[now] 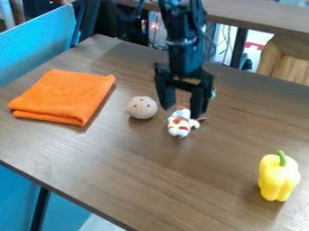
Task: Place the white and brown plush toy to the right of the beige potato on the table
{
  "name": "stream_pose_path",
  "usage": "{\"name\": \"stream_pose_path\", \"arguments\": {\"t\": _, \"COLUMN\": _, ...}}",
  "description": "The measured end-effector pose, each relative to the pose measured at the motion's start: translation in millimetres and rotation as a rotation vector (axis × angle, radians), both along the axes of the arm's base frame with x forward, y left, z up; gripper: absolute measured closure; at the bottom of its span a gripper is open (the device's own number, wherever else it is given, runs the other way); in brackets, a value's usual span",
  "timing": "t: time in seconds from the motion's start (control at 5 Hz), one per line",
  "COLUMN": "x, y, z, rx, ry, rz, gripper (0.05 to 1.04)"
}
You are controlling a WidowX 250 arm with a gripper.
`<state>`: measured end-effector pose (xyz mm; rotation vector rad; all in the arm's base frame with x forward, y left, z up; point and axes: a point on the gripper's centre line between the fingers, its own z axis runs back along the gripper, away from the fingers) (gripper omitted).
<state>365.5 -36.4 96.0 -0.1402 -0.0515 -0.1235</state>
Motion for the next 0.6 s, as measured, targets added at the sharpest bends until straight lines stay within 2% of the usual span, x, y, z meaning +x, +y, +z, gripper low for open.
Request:
{"name": "stream_pose_path", "arguments": {"t": 0.2, "x": -30, "y": -45, "z": 35.8, "rx": 0.010, "ry": -0.062, "rz": -0.146, "gripper": 0.082}}
{"name": "stream_pose_path", "arguments": {"t": 0.4, "x": -52, "y": -95, "z": 44.3, "rx": 0.073, "ry": -0.077, "rz": -0.304, "gripper": 0.082}}
{"name": "stream_pose_path", "arguments": {"t": 0.6, "x": -69, "y": -132, "z": 39.2, "rx": 0.119, "ry": -0.070, "rz": -0.407, "gripper": 0.082}}
